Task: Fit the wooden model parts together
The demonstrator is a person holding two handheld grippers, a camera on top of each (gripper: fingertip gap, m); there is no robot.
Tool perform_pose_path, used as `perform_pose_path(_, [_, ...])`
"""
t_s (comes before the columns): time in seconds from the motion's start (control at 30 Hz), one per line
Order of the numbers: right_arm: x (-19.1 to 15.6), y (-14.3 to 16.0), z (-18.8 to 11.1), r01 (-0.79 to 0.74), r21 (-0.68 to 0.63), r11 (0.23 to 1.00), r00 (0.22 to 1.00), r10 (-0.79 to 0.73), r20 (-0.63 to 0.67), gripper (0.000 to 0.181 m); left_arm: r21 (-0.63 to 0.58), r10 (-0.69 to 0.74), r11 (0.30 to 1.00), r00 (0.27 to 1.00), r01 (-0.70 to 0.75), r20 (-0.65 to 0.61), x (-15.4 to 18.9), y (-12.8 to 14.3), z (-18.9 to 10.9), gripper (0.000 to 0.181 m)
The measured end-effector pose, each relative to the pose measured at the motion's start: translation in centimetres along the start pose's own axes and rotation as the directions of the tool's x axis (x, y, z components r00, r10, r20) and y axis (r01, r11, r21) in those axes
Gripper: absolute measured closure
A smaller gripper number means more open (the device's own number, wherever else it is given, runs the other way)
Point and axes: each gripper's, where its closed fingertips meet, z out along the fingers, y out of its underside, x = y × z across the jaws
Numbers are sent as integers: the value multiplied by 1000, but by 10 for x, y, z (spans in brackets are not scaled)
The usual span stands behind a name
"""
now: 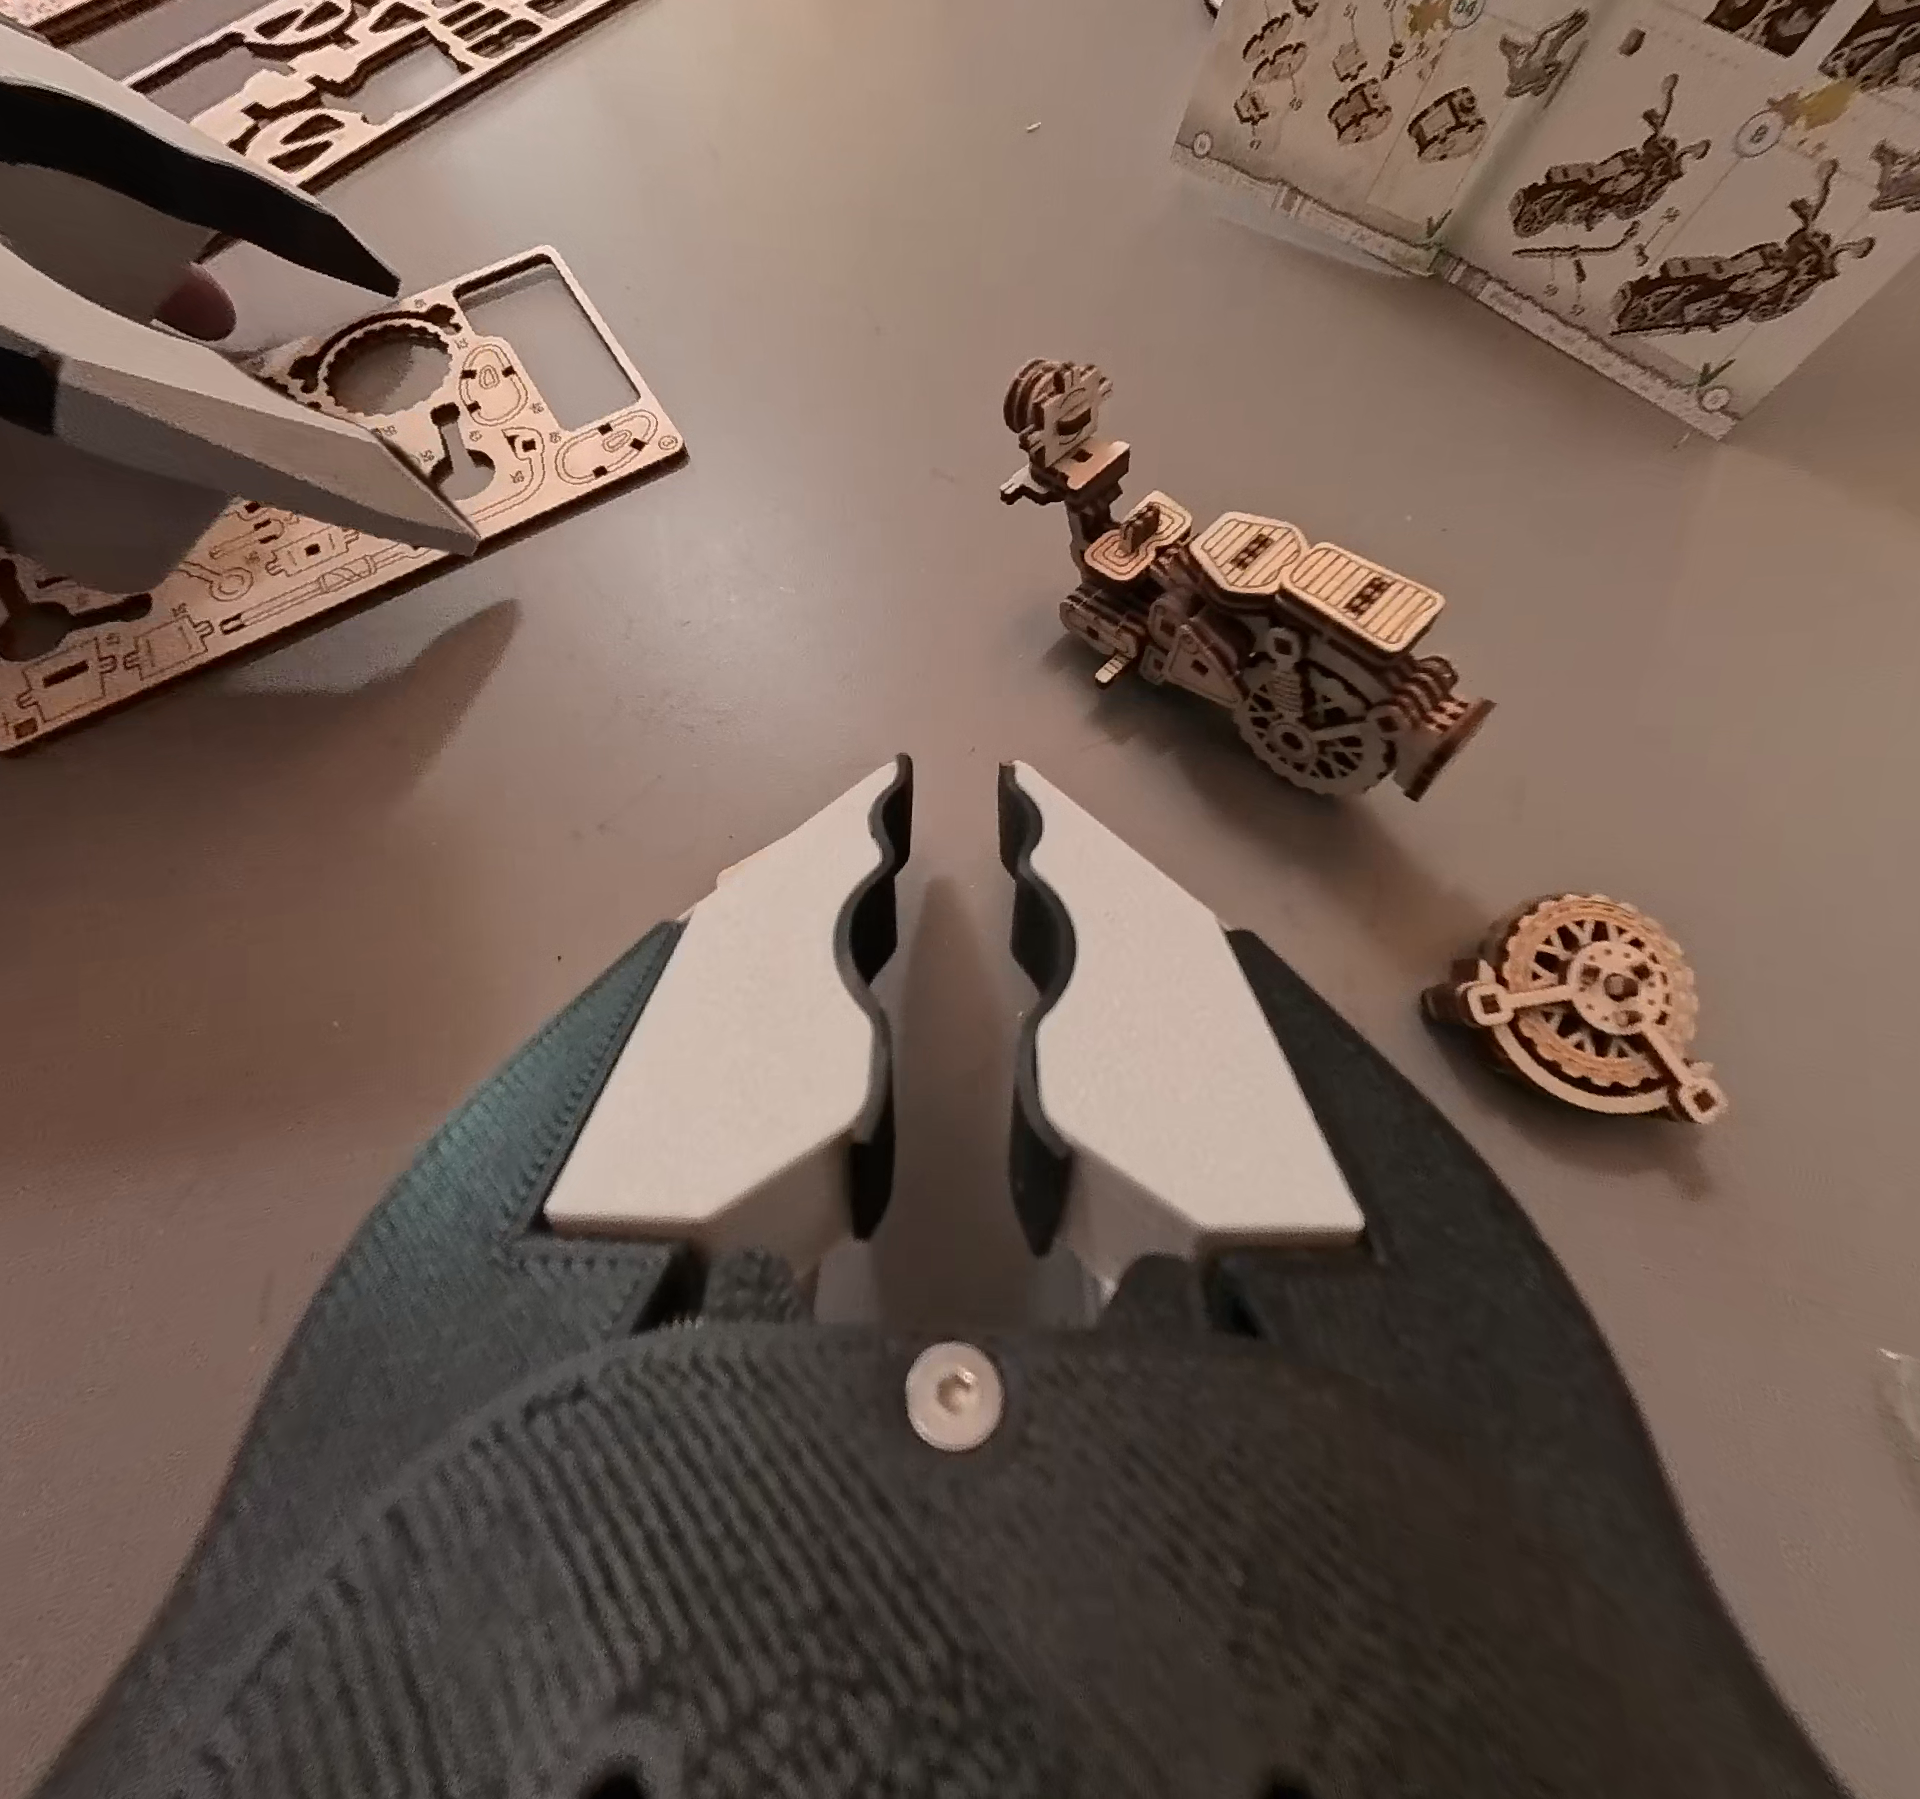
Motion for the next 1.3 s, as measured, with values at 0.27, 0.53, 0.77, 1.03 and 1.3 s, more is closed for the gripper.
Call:
perform_pose_path(0.27, [0,1,1,8,-7,1000,1000,-8,-2,167,-12,40,999,998,-40,46,-3,4,4,77])
perform_pose_path(0.53, [0,1,1,9,-9,1000,1000,-9,-3,167,13,33,999,999,-33,23,0,0,4,89])
perform_pose_path(0.77, [0,1,1,11,-9,1000,1000,-11,-4,167,83,64,994,998,-64,10,7,-11,-2,89])
perform_pose_path(1.03, [0,1,1,13,-9,1000,1000,-13,-5,167,221,125,967,992,-127,23,16,-31,-15,89])
perform_pose_path(1.3, [-5,-26,-13,14,157,988,1000,-14,0,167,312,138,942,990,-122,-29,30,-43,-26,89])
